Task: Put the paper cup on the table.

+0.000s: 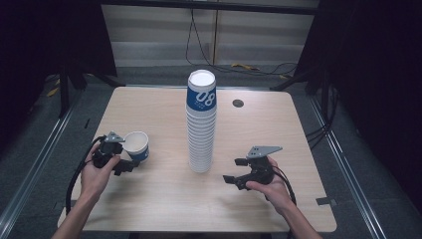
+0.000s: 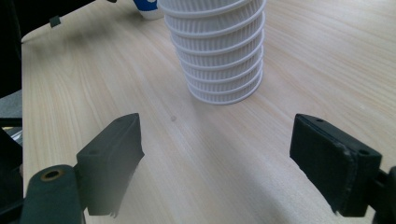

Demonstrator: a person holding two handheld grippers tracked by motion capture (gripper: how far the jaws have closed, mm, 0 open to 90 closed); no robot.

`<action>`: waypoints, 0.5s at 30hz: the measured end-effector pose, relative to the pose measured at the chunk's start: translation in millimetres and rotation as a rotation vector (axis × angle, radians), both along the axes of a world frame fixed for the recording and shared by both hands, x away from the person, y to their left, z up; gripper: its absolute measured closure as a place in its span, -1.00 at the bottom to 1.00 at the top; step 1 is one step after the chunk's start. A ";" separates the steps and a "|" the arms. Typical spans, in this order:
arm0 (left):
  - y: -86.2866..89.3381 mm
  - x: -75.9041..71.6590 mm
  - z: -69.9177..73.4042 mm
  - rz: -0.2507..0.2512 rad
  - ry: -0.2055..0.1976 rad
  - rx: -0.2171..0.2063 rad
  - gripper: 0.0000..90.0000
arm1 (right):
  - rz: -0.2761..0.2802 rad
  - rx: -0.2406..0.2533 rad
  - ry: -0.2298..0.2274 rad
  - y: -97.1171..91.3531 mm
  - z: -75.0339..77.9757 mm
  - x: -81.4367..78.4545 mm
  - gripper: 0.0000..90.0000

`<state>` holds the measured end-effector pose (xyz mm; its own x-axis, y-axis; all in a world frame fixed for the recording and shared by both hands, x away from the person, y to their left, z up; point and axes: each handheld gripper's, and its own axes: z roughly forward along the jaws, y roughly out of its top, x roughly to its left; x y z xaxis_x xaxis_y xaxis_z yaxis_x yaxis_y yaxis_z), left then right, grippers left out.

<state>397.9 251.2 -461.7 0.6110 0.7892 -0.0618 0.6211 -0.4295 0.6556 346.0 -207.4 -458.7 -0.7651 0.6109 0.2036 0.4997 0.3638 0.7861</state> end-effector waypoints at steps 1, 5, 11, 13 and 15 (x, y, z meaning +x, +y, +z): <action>0.6 -3.0 0.0 -0.002 0.006 -0.011 -0.64 | -0.005 0.000 -0.002 -0.7 0.2 -0.1 -0.62; -1.7 -19.4 -1.1 -0.028 -0.035 -0.052 -0.64 | -0.018 0.001 -0.011 -2.0 0.4 0.2 -0.62; -14.5 -41.4 0.0 -0.049 -0.088 -0.139 -0.65 | -0.028 -0.006 -0.012 -1.5 0.2 -1.5 -0.62; -19.4 -47.5 0.2 -0.047 -0.094 -0.174 -0.65 | -0.036 -0.004 -0.014 -2.1 0.6 -1.8 -0.62; -23.9 -51.9 0.7 -0.054 -0.094 -0.207 -0.65 | -0.041 -0.006 -0.027 -2.7 1.3 -1.8 -0.62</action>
<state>346.1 227.3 -461.0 0.6625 0.7317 -0.1600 0.5332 -0.3108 0.7868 344.2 -210.1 -457.4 -0.7445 0.6430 0.1795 0.4930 0.3483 0.7973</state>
